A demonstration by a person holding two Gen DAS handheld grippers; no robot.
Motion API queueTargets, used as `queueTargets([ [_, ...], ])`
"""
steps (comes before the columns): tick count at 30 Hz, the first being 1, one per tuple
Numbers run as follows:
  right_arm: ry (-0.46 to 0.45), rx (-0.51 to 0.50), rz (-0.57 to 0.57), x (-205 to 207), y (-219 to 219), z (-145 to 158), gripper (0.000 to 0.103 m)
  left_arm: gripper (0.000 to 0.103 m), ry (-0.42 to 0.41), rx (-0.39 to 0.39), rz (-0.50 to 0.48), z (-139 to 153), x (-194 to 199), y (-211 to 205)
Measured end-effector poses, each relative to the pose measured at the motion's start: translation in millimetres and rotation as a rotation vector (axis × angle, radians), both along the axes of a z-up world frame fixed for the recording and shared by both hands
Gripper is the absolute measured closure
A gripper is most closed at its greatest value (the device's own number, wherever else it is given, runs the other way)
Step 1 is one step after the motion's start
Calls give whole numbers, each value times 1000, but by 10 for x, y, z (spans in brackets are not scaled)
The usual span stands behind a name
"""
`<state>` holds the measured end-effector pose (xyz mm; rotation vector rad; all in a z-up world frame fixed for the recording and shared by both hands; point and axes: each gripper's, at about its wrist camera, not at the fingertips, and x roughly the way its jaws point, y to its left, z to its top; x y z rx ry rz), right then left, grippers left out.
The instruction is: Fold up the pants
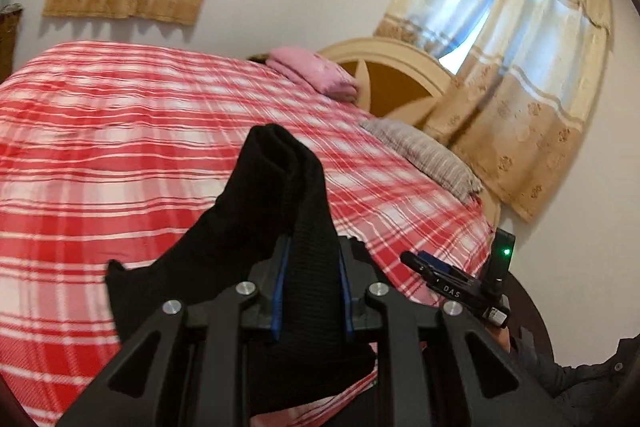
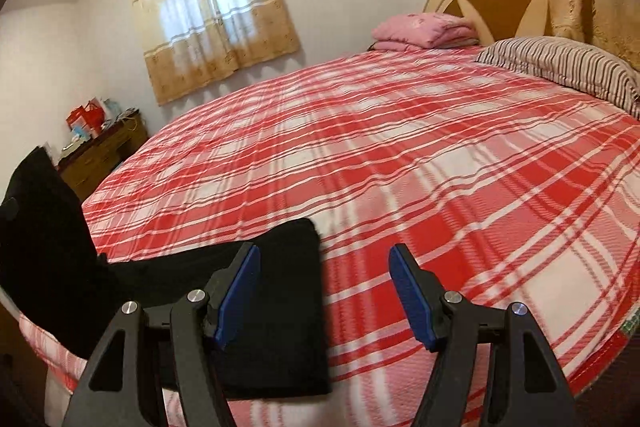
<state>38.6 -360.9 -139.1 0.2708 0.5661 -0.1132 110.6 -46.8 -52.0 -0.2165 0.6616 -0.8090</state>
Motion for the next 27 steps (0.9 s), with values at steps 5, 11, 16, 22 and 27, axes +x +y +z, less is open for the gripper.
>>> queueTargets([
  [5,4,16,-6,15,-44,-54,35,81,29,24,-48,-51,83,-364],
  [11,-4,35,-37,1,-131,-65,35,81,59,70,-88,-143,176,-778],
  [16,3,54,-53,9,-168,-99,35,81,92,114,-118,-295,245,-1068],
  [22,6,72,-70,21,-221,-126,35,80,115,202,-116,-568,264,-1342],
  [27,-4,81,-85,5,-259,-120,35,75,108,173,-188,-600,73,-1511],
])
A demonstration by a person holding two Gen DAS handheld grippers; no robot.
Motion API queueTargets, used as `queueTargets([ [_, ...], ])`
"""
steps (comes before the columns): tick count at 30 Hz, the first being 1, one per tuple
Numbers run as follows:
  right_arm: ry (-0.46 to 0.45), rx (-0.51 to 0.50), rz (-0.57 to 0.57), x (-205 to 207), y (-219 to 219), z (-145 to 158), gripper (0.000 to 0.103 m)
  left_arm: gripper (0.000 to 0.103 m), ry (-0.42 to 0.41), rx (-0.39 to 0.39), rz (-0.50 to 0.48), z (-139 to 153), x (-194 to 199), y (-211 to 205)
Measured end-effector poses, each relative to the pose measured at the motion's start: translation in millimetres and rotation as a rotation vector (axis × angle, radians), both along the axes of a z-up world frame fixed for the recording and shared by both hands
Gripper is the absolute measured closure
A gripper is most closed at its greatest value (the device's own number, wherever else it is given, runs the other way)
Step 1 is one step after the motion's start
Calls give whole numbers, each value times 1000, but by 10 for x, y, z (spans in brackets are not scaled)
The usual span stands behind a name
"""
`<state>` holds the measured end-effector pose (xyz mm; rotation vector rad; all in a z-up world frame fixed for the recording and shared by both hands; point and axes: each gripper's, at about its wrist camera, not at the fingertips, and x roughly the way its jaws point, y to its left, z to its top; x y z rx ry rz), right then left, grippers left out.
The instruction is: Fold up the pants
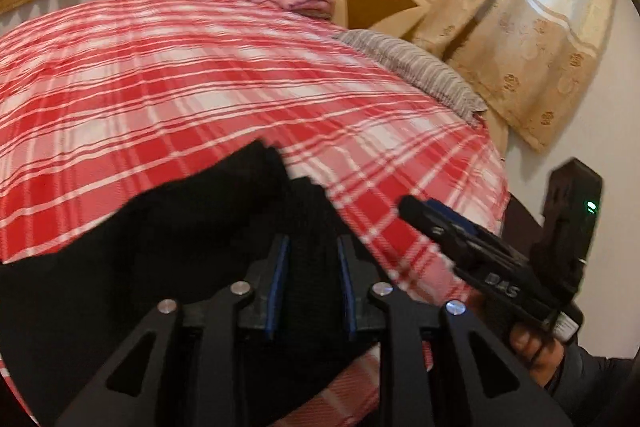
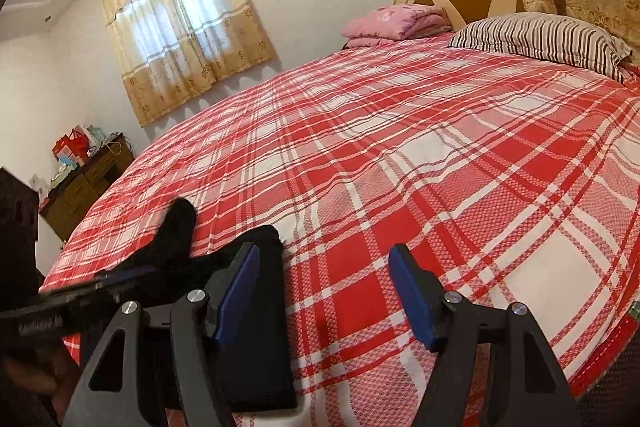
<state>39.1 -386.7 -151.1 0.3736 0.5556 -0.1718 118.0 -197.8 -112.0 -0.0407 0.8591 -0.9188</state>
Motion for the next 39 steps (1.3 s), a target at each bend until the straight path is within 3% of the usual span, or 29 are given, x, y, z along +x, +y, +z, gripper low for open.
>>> queueTargets([
  [2,-3,11,-1,-4,-22,-1,35,56,-2,-17,-24,52,-60,-11],
  [5,-26,34,25,-19,-30,18,35,38,-53,-40,-22,168,-166,85],
  [9,-72,69,169,-18,113,78,35,37,-121,-5,43,205,-236,379],
  [14,-86,-20,300,-15,542,178,35,32,-169,32,198,87,-182,831],
  [17,-30,-108,321,89,810,186,35,32,-178,62,287,-20,-136,1077],
  [20,86,-108,340,271,931,44,35,32,-152,64,334,-110,-88,1223],
  [21,123,-87,344,311,937,-31,37,32,-139,54,344,-137,-76,1261],
  [22,142,-78,344,339,933,-71,58,32,-129,49,354,-164,-64,1292],
  [23,162,-89,341,342,936,-105,72,32,-124,48,359,-188,-49,1298],
  [25,133,-79,341,272,897,-66,83,32,-123,49,365,-220,-50,1309],
  [27,101,-52,329,169,833,20,85,32,-127,53,368,-247,-50,1301],
  [29,93,-36,316,98,782,24,86,24,-130,60,376,-277,-36,1289],
  [33,165,1,280,103,636,-173,85,12,-149,90,391,-338,-46,1332],
  [36,190,112,274,150,476,-279,84,10,-144,123,393,-426,-33,1319],
  [39,167,48,240,97,518,-157,77,10,-155,151,391,-462,-48,1302],
])
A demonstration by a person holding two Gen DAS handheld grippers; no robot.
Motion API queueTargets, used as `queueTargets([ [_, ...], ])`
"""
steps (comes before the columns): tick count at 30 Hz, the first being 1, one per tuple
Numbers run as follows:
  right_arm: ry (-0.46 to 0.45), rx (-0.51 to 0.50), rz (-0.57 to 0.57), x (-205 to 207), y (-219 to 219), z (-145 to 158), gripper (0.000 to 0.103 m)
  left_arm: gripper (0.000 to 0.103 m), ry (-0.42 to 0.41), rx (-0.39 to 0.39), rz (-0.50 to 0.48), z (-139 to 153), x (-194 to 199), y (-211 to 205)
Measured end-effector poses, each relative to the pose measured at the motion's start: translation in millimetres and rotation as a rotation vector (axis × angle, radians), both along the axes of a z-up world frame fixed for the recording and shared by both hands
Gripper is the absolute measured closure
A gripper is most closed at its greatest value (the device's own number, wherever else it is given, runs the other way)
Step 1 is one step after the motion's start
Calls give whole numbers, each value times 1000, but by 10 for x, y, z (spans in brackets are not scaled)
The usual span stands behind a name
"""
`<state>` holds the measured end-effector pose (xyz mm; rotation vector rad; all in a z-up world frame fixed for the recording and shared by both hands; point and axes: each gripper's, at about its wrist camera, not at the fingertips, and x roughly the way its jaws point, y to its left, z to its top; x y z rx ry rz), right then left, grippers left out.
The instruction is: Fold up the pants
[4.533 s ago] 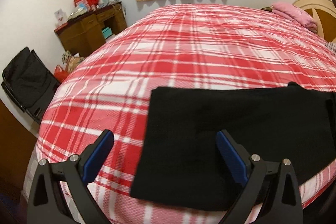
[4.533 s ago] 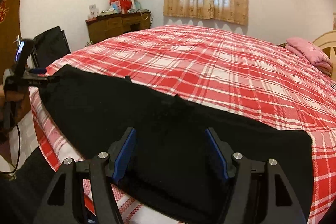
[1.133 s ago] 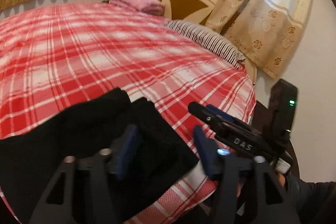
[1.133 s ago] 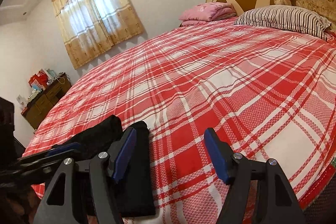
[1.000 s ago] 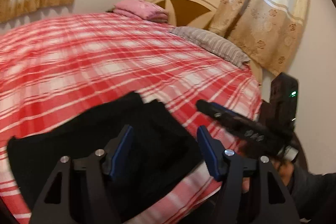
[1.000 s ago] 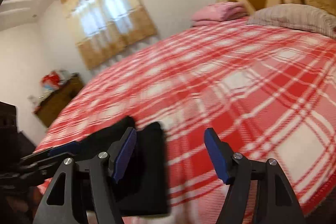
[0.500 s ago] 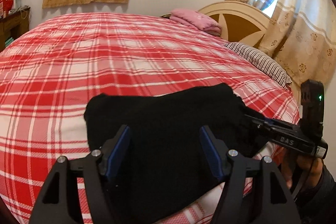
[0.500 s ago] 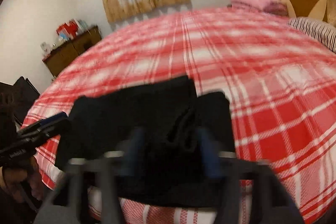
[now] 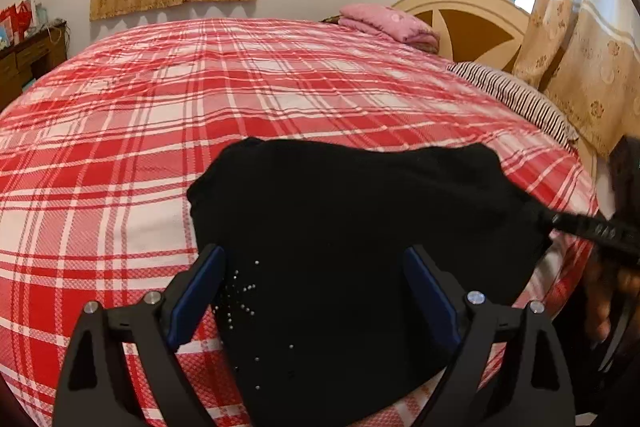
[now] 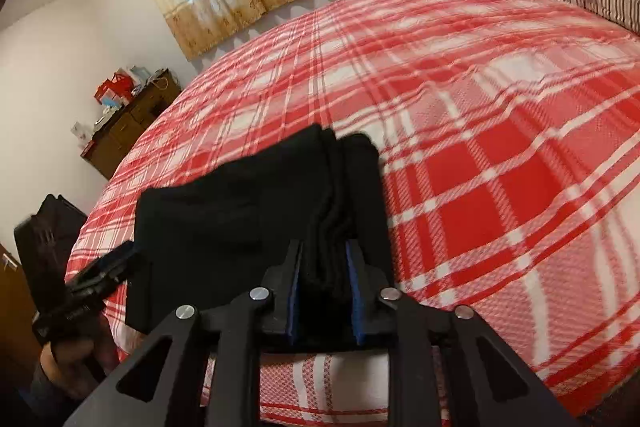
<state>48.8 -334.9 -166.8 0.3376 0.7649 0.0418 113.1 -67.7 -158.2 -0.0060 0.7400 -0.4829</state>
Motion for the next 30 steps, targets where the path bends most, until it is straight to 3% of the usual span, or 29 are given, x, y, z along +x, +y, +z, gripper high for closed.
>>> queueTargets([
  [2,-16,-60,-26,-21,49,86,73,9,-7,3,-4,1,-17,2],
  [5,-119,-130,-36,-54,169,320,60,8,-1,-5,3,-11,-7,12],
  [8,-193,-106,48,80,326,510,48,7,-1,12,-4,-31,-16,-25],
  [10,-217,-33,135,228,398,532,47,7,-2,22,-11,-39,-32,-47],
  [13,-150,-2,185,553,469,402,47,7,-4,26,-19,-38,-45,-55],
  [16,-22,-53,58,760,323,142,47,5,-10,36,-23,-48,-52,-56],
  [18,-7,26,16,731,112,30,47,1,-15,49,-9,-79,-46,-47],
  [21,24,7,-16,704,-11,-43,47,1,8,54,7,-147,-19,-32],
  [24,-5,25,-45,621,-54,38,47,0,9,52,17,-138,-44,-33],
  [27,-104,-90,-69,447,110,263,47,0,-17,60,30,-52,-87,-25],
  [30,-194,-143,-2,241,336,437,47,0,-49,52,35,60,-61,-2],
])
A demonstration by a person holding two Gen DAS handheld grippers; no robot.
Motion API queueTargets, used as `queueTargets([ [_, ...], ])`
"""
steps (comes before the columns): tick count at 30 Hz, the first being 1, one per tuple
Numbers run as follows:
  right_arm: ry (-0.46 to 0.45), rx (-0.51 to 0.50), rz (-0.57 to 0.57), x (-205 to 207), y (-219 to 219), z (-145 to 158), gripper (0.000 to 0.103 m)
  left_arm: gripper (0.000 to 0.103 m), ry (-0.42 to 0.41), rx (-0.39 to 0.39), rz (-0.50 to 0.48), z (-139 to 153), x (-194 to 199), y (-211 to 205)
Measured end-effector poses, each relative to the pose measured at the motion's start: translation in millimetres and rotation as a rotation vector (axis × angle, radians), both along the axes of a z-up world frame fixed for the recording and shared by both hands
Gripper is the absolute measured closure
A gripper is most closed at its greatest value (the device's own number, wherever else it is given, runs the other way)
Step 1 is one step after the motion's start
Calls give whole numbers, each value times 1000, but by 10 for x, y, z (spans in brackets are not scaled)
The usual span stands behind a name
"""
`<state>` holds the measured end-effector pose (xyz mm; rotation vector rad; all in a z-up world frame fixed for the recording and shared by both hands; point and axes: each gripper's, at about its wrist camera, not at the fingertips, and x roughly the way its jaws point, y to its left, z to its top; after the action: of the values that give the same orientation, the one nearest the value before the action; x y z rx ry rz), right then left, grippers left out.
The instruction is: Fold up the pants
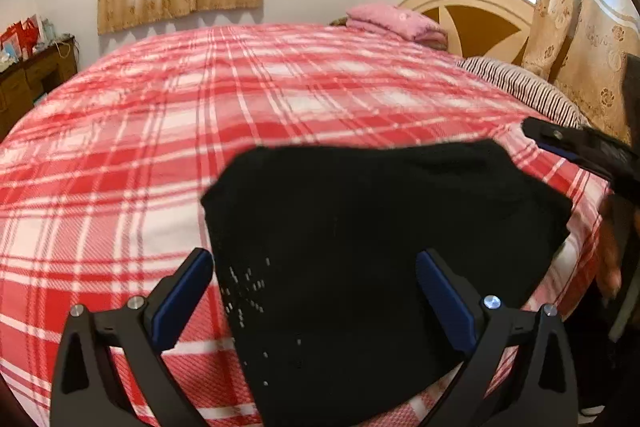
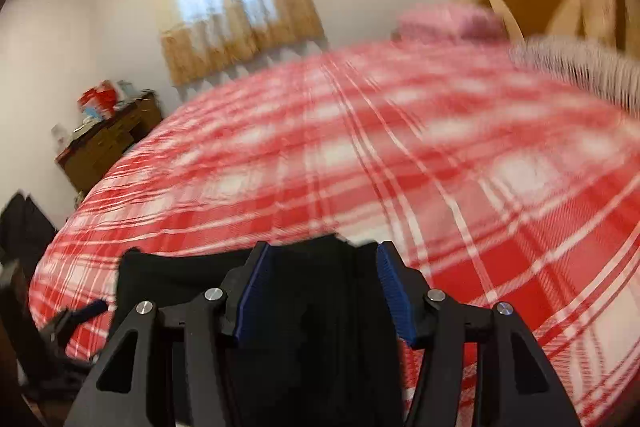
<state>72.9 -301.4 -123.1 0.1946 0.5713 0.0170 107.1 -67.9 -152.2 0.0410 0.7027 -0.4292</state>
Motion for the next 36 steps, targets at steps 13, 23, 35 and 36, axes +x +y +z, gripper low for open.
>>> queueTargets([
  [13,184,-56,219,42,262,-478,46,0,39,162,-31,-94,410,-334],
  [23,175,-86,229,38,314,-505,46,0,48,146,-27,-34,309,-242],
  [35,168,-140,238,-18,368,-494,46,0,79,84,44,-67,194,164],
  [36,169,-127,224,-30,356,-458,46,0,79,84,48,-77,172,195],
])
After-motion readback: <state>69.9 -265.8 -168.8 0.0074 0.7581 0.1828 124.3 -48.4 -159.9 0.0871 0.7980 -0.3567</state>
